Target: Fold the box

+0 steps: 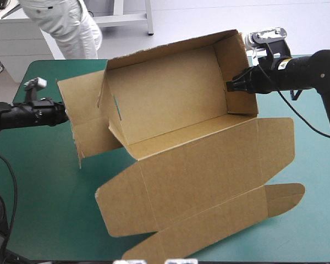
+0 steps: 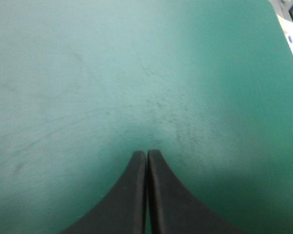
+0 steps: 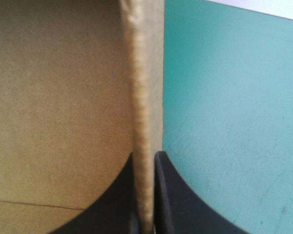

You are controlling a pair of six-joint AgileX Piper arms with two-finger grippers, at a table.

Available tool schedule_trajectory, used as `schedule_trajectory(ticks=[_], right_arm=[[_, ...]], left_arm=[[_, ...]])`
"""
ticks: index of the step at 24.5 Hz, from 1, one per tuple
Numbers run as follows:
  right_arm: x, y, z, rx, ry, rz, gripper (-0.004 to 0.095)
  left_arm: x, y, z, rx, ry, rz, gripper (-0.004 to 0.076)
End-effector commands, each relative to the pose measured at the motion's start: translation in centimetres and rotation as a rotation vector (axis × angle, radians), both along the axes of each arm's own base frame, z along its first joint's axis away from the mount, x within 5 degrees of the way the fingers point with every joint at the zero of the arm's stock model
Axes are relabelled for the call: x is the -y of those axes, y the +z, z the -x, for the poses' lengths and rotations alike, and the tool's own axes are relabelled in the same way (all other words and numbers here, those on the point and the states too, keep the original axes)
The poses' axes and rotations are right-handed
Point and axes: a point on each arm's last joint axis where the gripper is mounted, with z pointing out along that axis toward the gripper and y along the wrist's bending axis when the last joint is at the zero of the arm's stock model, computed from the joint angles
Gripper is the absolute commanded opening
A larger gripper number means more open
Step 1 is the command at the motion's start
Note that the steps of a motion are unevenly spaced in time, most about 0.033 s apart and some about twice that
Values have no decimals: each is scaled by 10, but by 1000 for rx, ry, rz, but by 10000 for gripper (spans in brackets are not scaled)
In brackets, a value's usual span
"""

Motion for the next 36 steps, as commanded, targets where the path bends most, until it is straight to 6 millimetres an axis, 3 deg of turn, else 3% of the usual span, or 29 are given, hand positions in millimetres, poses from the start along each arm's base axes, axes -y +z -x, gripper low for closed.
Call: schedule_trajectory(ticks=[1, 5, 8, 14, 28, 30, 32, 33, 36], right_arm=[[1, 17, -5, 105, -44, -86, -19], [0, 6, -18, 74, -64, -83, -19], [1, 1, -26, 71, -78, -60, -19], [9, -12, -38, 45, -148, 13, -19], [9, -13, -39, 44, -151, 25, -19], [9, -13, -39, 40, -150, 26, -20], [10, -13, -39, 37, -150, 31, -19], [10, -14, -38, 35, -150, 34, -19], [10, -14, -39, 36, -151, 39, -19]], left_arm=[[45, 26, 1, 77, -85, 61, -8], [74, 27, 4, 60, -156, 81, -8], [85, 33, 9, 74, -193, 78, -8], [91, 61, 23, 158, -181, 163, -8], [102, 84, 36, 162, -303, 449, 5], [102, 84, 36, 162, -305, 454, 139], [102, 86, 36, 167, -302, 472, 370], [102, 87, 36, 172, -298, 490, 447], [102, 93, 35, 160, -279, 565, 596]])
